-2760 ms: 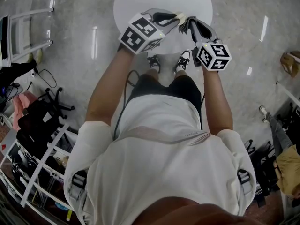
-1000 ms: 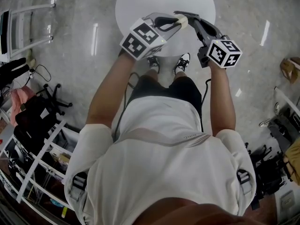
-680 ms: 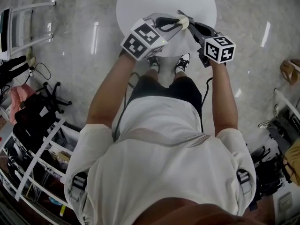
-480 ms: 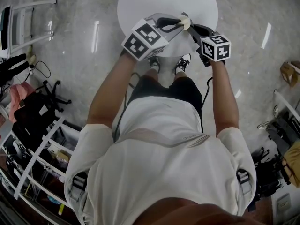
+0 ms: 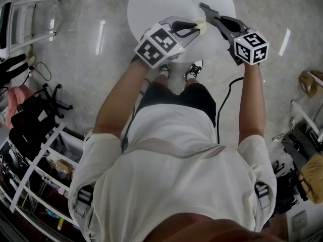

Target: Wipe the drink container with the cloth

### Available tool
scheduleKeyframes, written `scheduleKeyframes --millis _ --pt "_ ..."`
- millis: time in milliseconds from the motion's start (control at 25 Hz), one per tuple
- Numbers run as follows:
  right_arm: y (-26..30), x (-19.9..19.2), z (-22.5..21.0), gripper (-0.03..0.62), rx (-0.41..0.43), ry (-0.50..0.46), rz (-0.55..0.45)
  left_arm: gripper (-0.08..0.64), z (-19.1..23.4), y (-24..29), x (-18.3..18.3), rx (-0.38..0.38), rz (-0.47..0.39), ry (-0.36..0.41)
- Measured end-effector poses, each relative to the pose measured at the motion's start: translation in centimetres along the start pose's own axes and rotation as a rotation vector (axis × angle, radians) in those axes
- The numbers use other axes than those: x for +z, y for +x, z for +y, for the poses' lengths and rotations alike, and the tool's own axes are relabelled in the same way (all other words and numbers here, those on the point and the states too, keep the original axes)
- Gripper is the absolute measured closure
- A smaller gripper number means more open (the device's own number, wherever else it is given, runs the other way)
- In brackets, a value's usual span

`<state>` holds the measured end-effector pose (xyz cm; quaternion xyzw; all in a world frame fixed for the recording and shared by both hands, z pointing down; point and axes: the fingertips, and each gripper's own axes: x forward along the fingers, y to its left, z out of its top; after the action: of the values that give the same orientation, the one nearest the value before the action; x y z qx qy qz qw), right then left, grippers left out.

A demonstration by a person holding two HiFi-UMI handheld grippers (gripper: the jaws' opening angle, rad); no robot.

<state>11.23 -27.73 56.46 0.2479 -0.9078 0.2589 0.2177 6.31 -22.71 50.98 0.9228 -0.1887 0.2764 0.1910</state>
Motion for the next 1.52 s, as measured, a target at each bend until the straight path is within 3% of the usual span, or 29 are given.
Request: scheduleKeyframes --millis 120,200,440,720,1080,1320,1520 --pt "0.4 2.1 1.9 0.575 0.164 -0.198 0.080 0.502 -0.1 -0.4 0.3 0.001 -0.009 -0.006" --pt "0.8 2.7 2.6 0.575 0.249 -0.264 0.118 0.502 -0.1 -0.5 0.3 0.002 -0.013 -0.011" --pt "1.7 2.6 4.5 0.575 0.474 -0.359 0.203 0.502 0.1 -0.2 0.1 0.006 -0.015 -0.020" --pt "1.9 1.3 4.6 0.575 0.593 -0.453 0.344 0.500 0.0 -0.3 0.2 0.025 -0.025 -0.033" --pt "4.2 -3.0 2.7 0.575 0.586 -0.434 0.453 0.500 0.2 -0.1 0.1 0.041 -0.027 -0.040" --pt "4.7 -5.6 1.4 0.575 0.555 -0.336 0.445 0.502 0.1 0.2 0.0 0.049 -0.025 -0.043" --pt "5.1 -7.8 0.8 0.575 0.501 -0.358 0.485 0.502 0.0 0.2 -0.3 0.052 -0.024 -0.042"
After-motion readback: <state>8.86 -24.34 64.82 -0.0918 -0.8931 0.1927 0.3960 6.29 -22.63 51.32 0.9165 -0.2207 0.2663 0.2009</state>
